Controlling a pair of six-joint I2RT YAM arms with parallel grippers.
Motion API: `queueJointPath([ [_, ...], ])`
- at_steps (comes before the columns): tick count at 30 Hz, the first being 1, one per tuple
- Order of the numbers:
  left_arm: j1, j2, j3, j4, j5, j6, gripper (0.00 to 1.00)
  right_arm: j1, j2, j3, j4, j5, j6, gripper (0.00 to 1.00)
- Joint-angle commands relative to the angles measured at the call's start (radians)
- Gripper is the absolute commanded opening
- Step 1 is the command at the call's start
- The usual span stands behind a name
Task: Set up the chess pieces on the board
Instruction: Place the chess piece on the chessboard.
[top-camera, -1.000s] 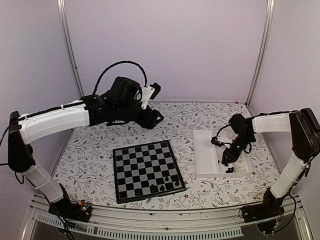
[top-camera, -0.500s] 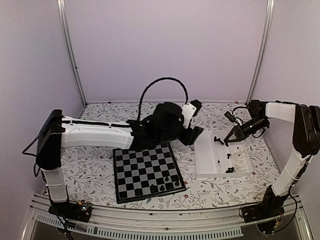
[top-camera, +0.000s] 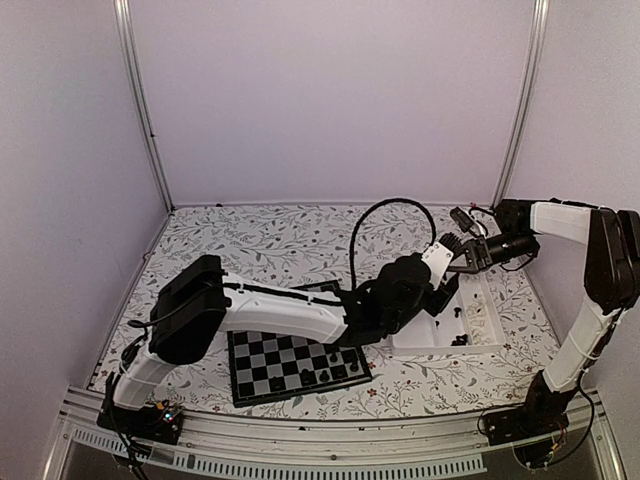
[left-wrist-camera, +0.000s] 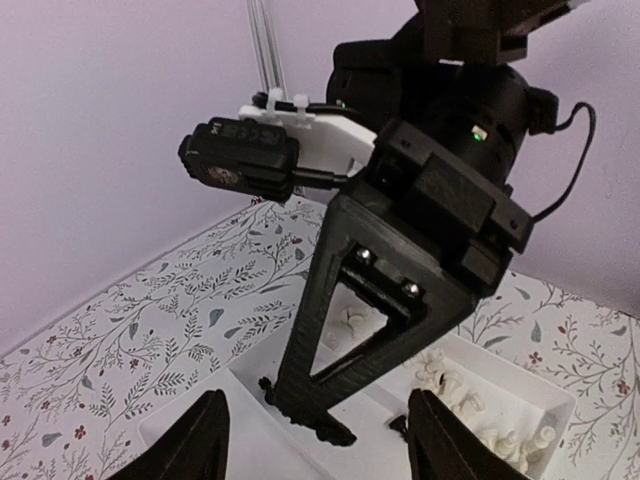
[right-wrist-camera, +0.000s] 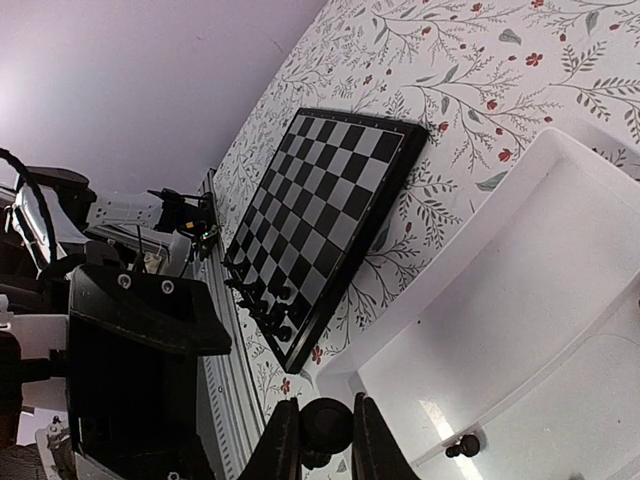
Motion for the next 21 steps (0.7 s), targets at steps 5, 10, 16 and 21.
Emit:
queueJointPath([
  [5,0.008,0.054,0.113,-0.016,-0.064,-0.054,0.60,0.001,-0.045,0.001,-0.011,-0.092,-0.021,0.10],
  [10,0.008,0.069,0.121,-0.038,-0.062,-0.084,0.59,0.002,-0.054,-0.001,-0.012,-0.103,-0.025,0.10],
  [16,0.007,0.089,0.141,-0.075,-0.044,-0.115,0.57,0.003,-0.057,-0.001,-0.013,-0.106,-0.025,0.10],
  [21,0.010,0.104,0.161,-0.094,-0.052,-0.132,0.52,0.002,-0.060,-0.005,-0.011,-0.110,-0.028,0.10],
])
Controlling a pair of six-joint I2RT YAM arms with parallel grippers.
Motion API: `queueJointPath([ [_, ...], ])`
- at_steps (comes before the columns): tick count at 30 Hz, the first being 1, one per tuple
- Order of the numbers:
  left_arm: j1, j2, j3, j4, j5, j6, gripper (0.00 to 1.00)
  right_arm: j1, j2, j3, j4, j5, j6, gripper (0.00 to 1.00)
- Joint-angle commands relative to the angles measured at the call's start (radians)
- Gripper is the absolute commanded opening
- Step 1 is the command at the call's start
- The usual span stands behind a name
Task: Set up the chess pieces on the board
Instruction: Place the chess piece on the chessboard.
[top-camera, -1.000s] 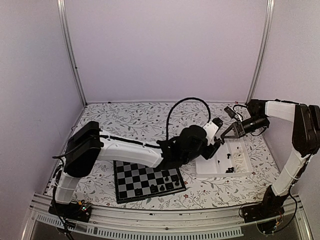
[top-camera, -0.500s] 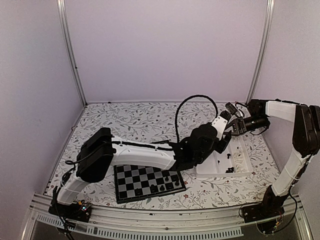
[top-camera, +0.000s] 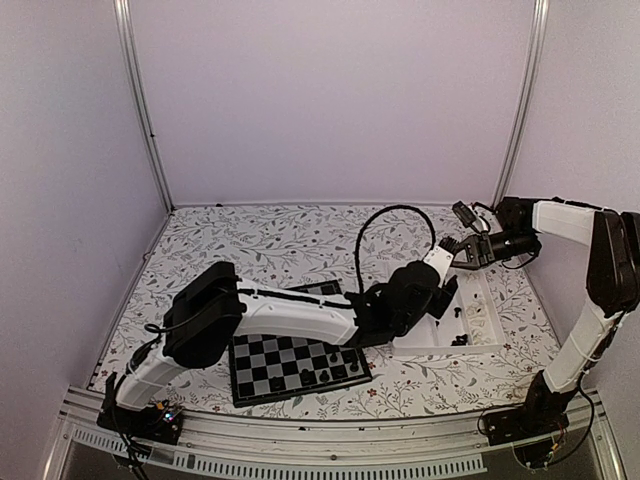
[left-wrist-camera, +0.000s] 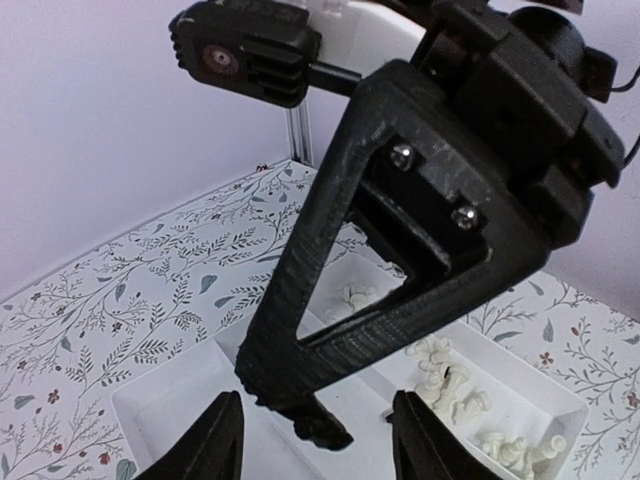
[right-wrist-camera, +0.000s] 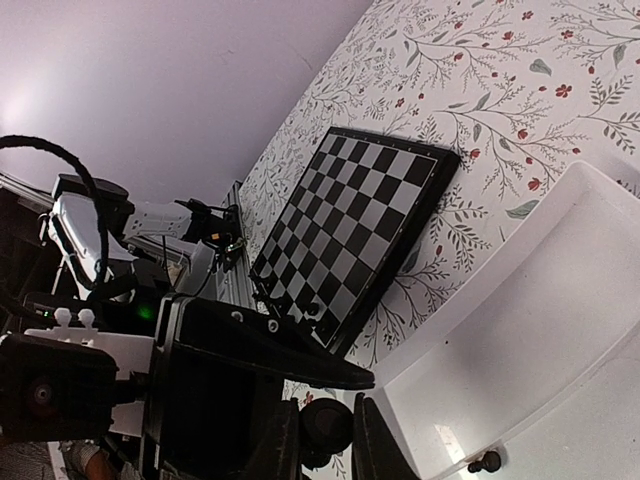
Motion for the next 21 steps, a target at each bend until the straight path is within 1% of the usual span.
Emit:
queueJointPath([
  [1,0.010,0.017,0.044,-0.029,-0.001,-0.034,0.51,0.002,-0.038,-0.006,-0.010,-0.029,-0.027,0.10],
  [9,0.033,0.038,0.086,-0.074,0.040,-0.085,0.37,0.002,-0.044,-0.025,-0.001,-0.032,-0.023,0.11],
  [12,0.039,0.048,0.104,-0.085,0.052,-0.093,0.30,0.002,-0.045,-0.027,-0.001,-0.034,-0.022,0.12],
  [18,0.047,0.050,0.116,-0.100,0.062,-0.093,0.12,0.003,-0.050,-0.034,0.004,-0.039,-0.022,0.13],
  [21,0.050,0.044,0.111,-0.104,0.070,-0.094,0.06,0.002,-0.051,-0.034,0.005,-0.043,-0.022,0.13],
])
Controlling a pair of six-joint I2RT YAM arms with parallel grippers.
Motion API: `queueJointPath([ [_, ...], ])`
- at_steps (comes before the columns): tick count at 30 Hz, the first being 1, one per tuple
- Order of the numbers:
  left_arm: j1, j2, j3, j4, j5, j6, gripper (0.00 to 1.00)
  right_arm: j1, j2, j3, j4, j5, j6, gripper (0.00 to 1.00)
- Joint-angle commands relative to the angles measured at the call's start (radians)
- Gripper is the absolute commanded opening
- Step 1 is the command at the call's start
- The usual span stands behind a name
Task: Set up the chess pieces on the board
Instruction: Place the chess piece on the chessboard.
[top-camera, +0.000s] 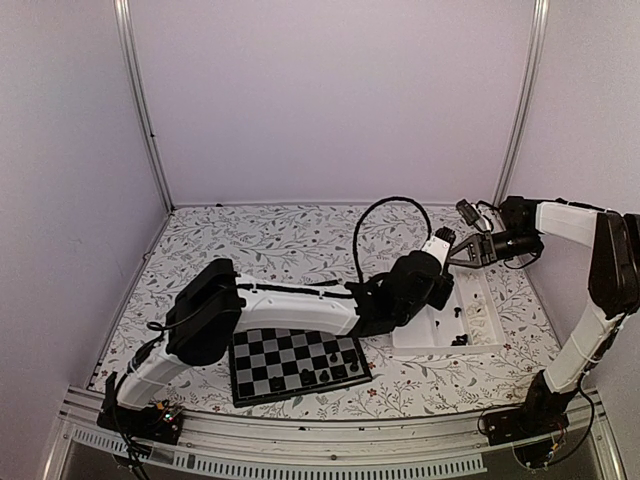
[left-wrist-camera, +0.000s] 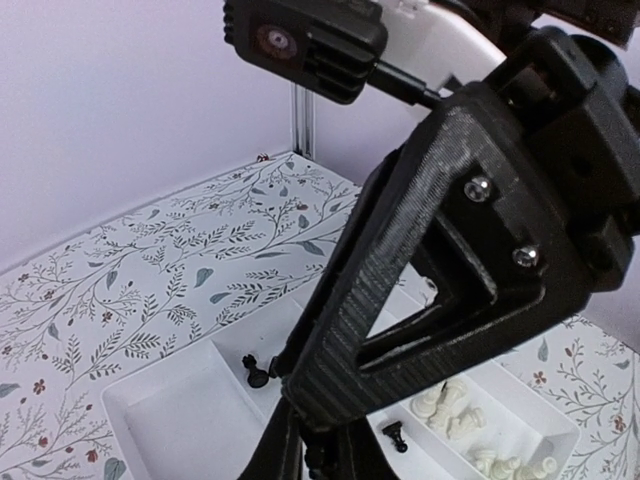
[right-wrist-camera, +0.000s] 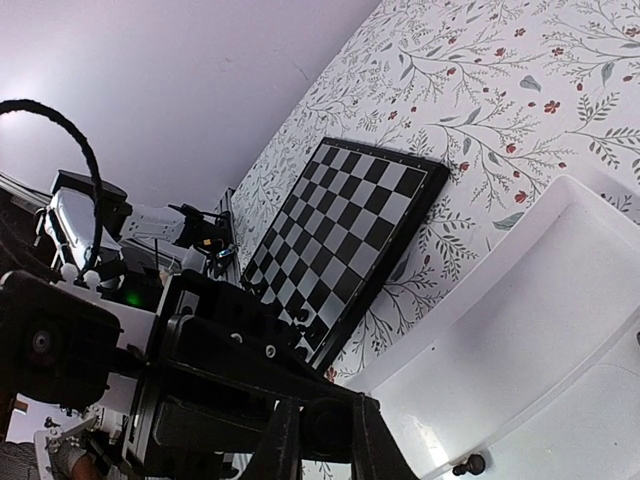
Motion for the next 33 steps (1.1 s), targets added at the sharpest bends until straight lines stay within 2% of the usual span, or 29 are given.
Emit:
queueJointPath([
  [1,0.025,0.017,0.025,-0.004,0.039,0.004,0.03,0.014,-0.033,-0.019,-0.031,-0.040,-0.020,0.14],
  [3,0.027,-0.002,0.016,-0.019,0.049,0.012,0.00,0.013,-0.032,-0.014,-0.041,-0.039,-0.021,0.21],
  [6,0.037,-0.079,-0.045,-0.072,0.107,0.022,0.00,0.011,-0.030,0.018,-0.096,-0.004,-0.062,0.45],
  [8,0.055,-0.165,-0.122,-0.123,0.177,0.019,0.00,0.003,-0.028,0.054,-0.158,0.015,-0.112,0.52],
  [12,0.122,-0.366,-0.294,-0.233,0.562,0.052,0.00,-0.020,-0.010,0.126,-0.295,0.058,-0.307,0.60],
  [13,0.140,-0.414,-0.325,-0.289,0.640,0.060,0.00,-0.020,-0.012,0.127,-0.289,0.087,-0.347,0.66],
  [14,0.161,-0.459,-0.353,-0.327,0.723,0.072,0.00,-0.020,-0.020,0.121,-0.271,0.132,-0.371,0.92],
  [15,0.180,-0.497,-0.379,-0.366,0.816,0.088,0.00,-0.021,-0.031,0.108,-0.231,0.171,-0.383,0.99],
  [17,0.209,-0.561,-0.415,-0.447,0.925,0.107,0.00,-0.020,-0.078,0.069,-0.124,0.247,-0.380,0.99],
  [20,0.251,-0.632,-0.462,-0.543,1.015,0.116,0.00,-0.018,-0.188,0.014,0.095,0.382,-0.323,0.99],
  [23,0.296,-0.679,-0.489,-0.615,1.107,0.116,0.00,-0.009,-0.286,-0.002,0.214,0.408,-0.308,0.99],
  [25,0.312,-0.686,-0.483,-0.672,1.148,0.124,0.00,0.037,-0.295,0.039,0.164,0.412,-0.335,0.99],
  [28,0.321,-0.663,-0.435,-0.774,1.207,0.146,0.00,0.199,-0.234,0.139,0.012,0.491,-0.443,0.99],
  [33,0.323,-0.593,-0.340,-0.929,1.304,0.169,0.00,0.426,-0.335,0.050,0.074,0.617,-0.508,0.84],
])
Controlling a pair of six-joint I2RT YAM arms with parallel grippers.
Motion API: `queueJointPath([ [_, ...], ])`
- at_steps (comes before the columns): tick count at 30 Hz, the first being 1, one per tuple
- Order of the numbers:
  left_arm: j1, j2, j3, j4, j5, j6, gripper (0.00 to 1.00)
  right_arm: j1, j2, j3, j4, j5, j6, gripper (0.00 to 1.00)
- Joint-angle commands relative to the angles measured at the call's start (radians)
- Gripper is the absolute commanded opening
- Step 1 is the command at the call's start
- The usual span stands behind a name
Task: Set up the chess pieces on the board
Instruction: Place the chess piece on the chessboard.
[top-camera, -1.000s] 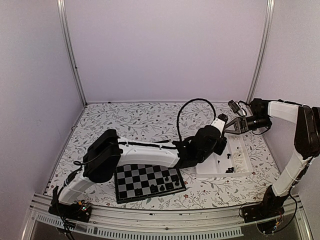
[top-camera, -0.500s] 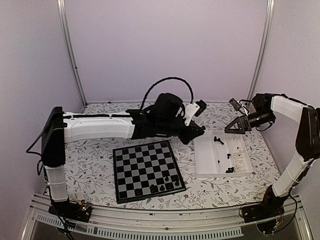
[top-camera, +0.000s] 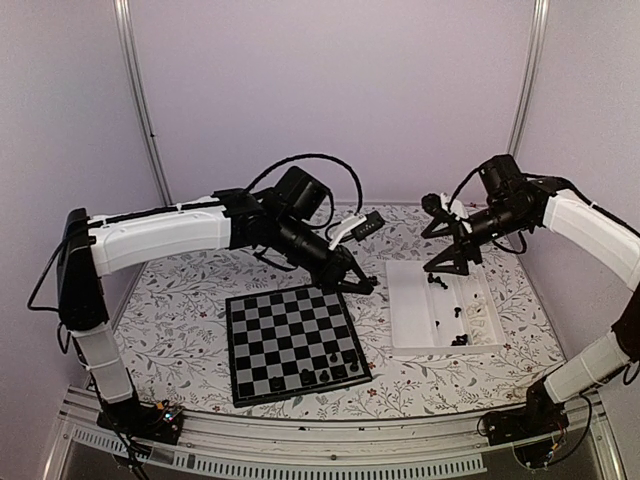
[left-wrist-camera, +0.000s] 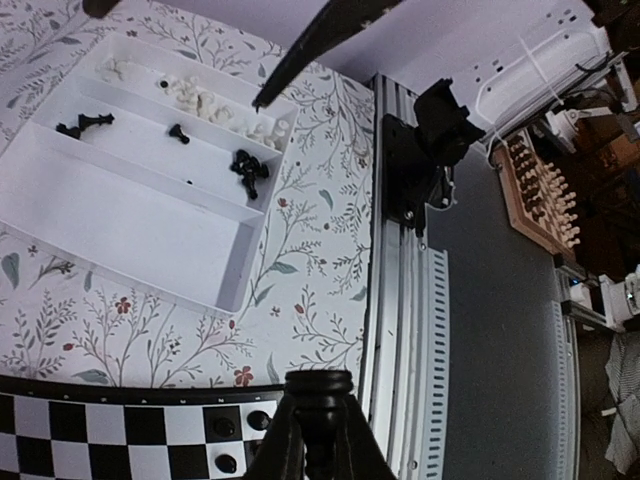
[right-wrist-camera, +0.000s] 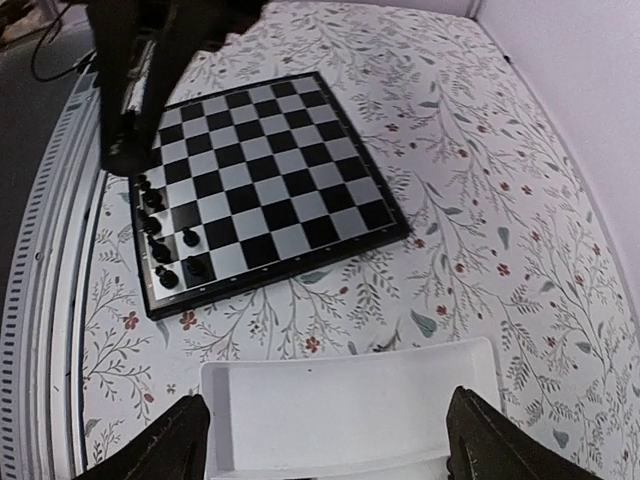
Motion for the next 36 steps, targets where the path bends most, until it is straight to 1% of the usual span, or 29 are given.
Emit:
queueJointPath([
  [1,0.013,0.061,0.089,-0.184,0.143,0.037,0.00,0.173,-0.083,-0.050,-0.018,0.142,-0.148,0.81],
  [4,0.011,0.077,0.097,-0.200,0.186,0.034,0.00,0.246,-0.082,0.002,-0.057,0.153,-0.138,0.71],
  [6,0.012,0.085,0.100,-0.200,0.194,0.029,0.00,0.297,-0.067,0.030,-0.076,0.173,-0.119,0.66],
  [8,0.012,0.092,0.103,-0.198,0.198,0.023,0.00,0.353,-0.049,0.044,-0.082,0.225,-0.096,0.62],
  [12,0.012,0.098,0.106,-0.174,0.185,-0.008,0.00,0.455,-0.029,0.045,-0.075,0.292,-0.049,0.59],
  [18,0.012,0.104,0.103,-0.148,0.181,-0.032,0.00,0.539,0.001,0.053,-0.044,0.375,0.032,0.55],
  [22,0.011,0.113,0.099,-0.140,0.193,-0.044,0.00,0.575,0.027,0.070,-0.021,0.429,0.088,0.50],
  [28,0.009,0.116,0.094,-0.134,0.203,-0.052,0.00,0.602,0.063,0.094,-0.015,0.463,0.111,0.42],
  [32,0.009,0.115,0.089,-0.125,0.210,-0.057,0.00,0.616,0.077,0.100,-0.010,0.474,0.122,0.34],
  [35,0.009,0.114,0.088,-0.125,0.210,-0.057,0.00,0.618,0.086,0.101,-0.006,0.484,0.132,0.24],
  [36,0.009,0.112,0.087,-0.125,0.209,-0.055,0.02,0.618,0.087,0.100,-0.004,0.491,0.136,0.22],
])
